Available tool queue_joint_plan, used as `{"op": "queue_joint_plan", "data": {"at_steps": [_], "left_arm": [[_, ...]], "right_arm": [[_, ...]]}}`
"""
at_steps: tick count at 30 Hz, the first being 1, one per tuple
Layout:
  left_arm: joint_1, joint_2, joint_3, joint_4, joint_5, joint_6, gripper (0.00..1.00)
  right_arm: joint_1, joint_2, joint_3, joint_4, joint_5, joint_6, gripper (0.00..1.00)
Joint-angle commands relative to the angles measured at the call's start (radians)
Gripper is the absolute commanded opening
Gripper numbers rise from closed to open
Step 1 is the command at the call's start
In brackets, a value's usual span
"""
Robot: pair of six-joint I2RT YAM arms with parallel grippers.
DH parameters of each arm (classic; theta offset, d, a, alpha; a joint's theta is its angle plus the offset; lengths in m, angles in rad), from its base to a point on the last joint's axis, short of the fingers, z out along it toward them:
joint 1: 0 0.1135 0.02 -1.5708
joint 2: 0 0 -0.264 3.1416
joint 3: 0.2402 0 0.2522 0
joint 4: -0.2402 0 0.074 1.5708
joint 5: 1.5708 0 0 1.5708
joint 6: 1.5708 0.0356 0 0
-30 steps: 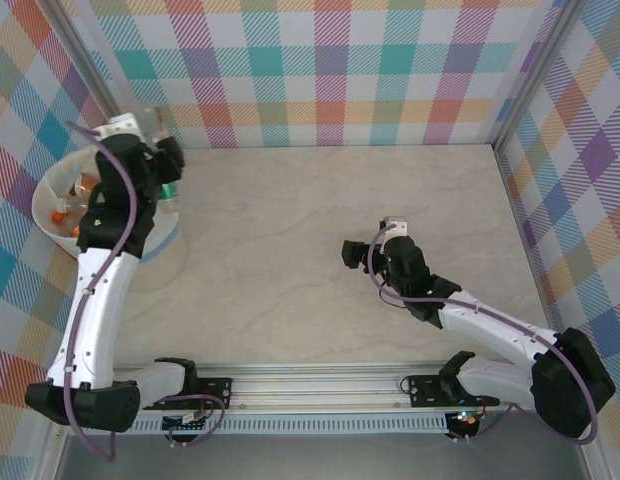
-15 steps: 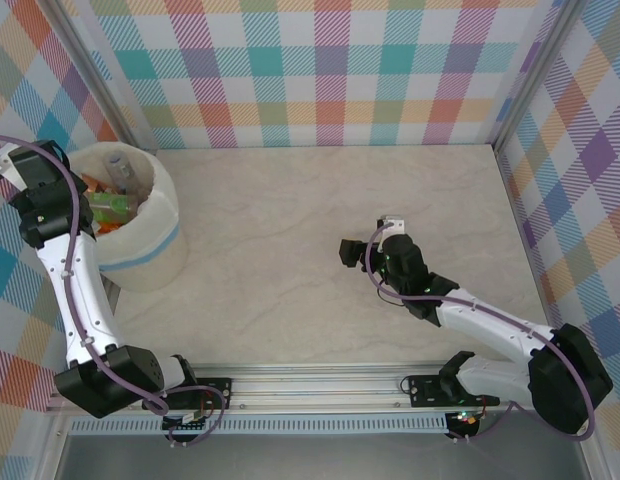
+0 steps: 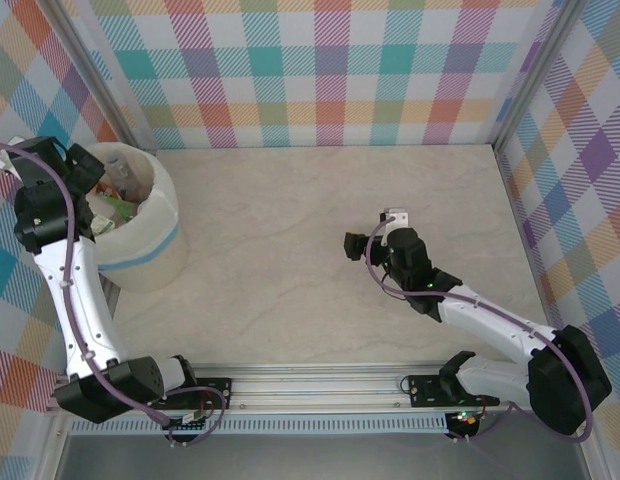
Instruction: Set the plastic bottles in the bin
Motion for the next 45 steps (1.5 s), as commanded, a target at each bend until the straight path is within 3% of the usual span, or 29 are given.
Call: {"op": "queue_joint_plan", "data": {"at_steps": [1,7,10,14,17,22,25,29,33,34,40,43,45], "left_arm": [[-0.128,-0.078,0.035,0.003,0.052,-0.006,0.97],[-0.408,-0.061,0.033,0.070,0.173,0.041,1.00],[-0.593,-0.018,0.011,0.114,0.156,0.128,1.00],[-0.723,0.038,-0.090,0.171,0.121,0.214,1.00],[-0.729,0.034,-0.228,0.250,0.116,0.242,1.00],[-0.724,-0.094,-0.584,0.477,-0.087,0.299,1.00],[-0.672,-0.157,-0.810,0.631,-0.161,0.288,1.00],[-0.565,-0.164,-1.005,0.752,-0.124,0.219,1.00],[-0.489,-0.083,-1.143,0.952,-0.069,0.241,1.00],[-0.476,-0.049,-1.169,1.006,-0.055,0.246,1.00],[-0.445,0.095,-1.201,1.257,0.074,0.282,1.00],[-0.445,0.136,-1.222,1.389,0.115,0.324,1.00],[-0.446,0.145,-1.234,1.433,0.109,0.342,1.00]], "right_arm": [[-0.037,-0.033,0.042,-0.003,0.028,-0.074,1.00],[-0.125,-0.073,0.043,-0.023,0.040,-0.141,1.00],[-0.181,-0.087,0.036,-0.052,0.068,-0.179,0.99],[-0.282,-0.116,-0.001,-0.089,0.085,-0.190,1.00],[-0.358,-0.143,-0.040,-0.113,0.074,-0.189,1.00],[-0.462,-0.164,-0.107,-0.118,0.026,-0.180,1.00],[-0.521,-0.139,-0.160,-0.040,-0.059,-0.181,1.00],[-0.601,-0.004,-0.183,0.086,-0.237,-0.220,1.00],[-0.620,0.183,-0.169,0.261,-0.312,-0.292,1.00],[-0.626,0.211,-0.138,0.246,-0.338,-0.300,1.00],[-0.643,0.385,-0.141,0.527,-0.439,-0.374,1.00],[-0.646,0.417,-0.218,0.693,-0.372,-0.347,1.00],[-0.643,0.408,-0.213,0.668,-0.332,-0.334,1.00]]}}
